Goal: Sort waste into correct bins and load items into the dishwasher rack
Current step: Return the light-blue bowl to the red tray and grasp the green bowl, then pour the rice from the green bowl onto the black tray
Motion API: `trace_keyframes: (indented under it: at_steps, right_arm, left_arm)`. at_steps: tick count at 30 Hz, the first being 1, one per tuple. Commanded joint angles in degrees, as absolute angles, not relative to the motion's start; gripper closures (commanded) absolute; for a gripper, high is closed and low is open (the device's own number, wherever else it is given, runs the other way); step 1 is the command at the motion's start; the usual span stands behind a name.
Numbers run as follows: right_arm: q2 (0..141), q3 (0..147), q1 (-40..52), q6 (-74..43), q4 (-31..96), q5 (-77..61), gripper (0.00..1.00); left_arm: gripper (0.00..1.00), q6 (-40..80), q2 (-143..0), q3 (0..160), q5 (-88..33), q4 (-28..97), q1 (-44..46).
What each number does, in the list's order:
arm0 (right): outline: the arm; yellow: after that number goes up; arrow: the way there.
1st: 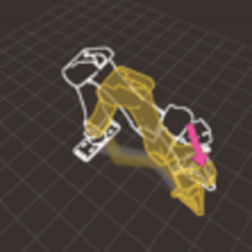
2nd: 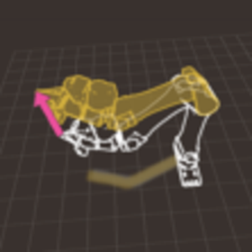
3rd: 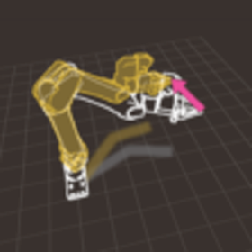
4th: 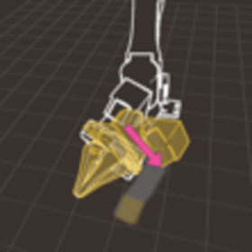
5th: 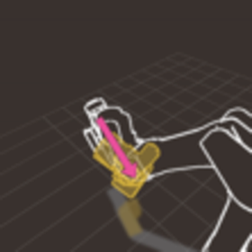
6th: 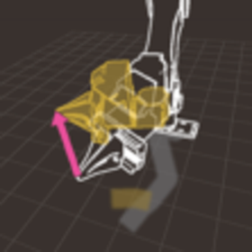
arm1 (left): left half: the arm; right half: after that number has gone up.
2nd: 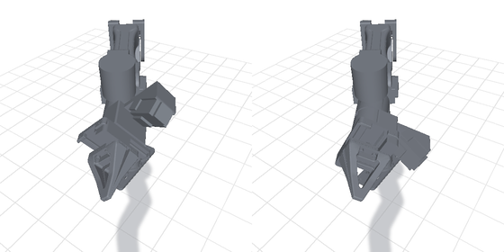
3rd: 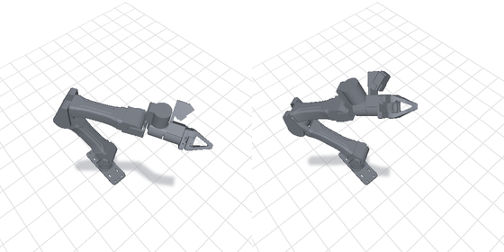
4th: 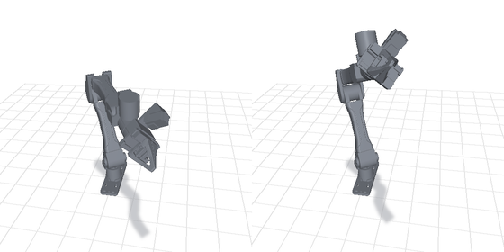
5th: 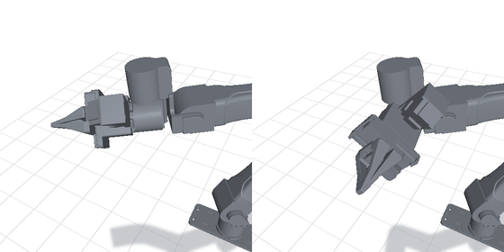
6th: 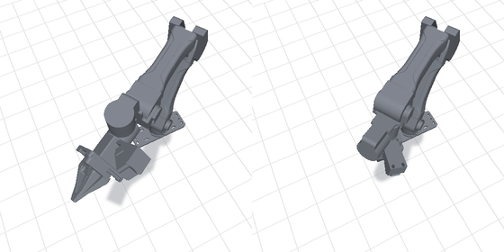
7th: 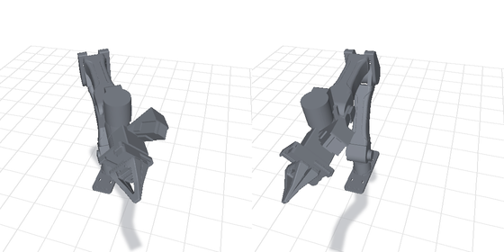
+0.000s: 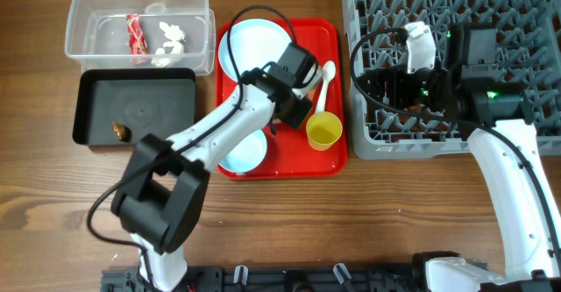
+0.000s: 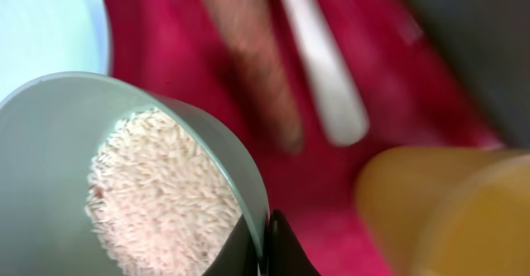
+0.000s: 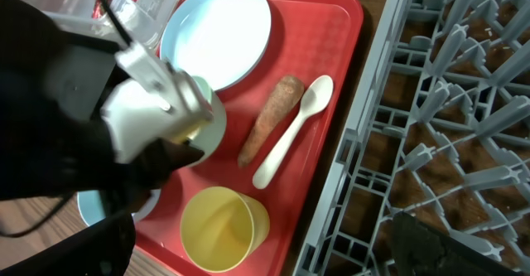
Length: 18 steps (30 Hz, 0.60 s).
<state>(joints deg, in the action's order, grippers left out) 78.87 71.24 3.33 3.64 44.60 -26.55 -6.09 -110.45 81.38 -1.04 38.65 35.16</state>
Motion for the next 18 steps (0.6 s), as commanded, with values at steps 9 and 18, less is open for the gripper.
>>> trace_keyframes:
  at_steps: [9,18]
  right_arm:
    - [79.42,71.88,3.60,2.85,44.34,-26.41,0.00]
    - [79.42,71.88,3.60,2.83,44.29,-26.41,0.00]
  left_arm:
    - [0.96,8.16,-94.89,86.06,-27.22,52.36,6.37]
    - [0.96,-2.96,-102.32,86.04,-53.54,56.73,-20.73]
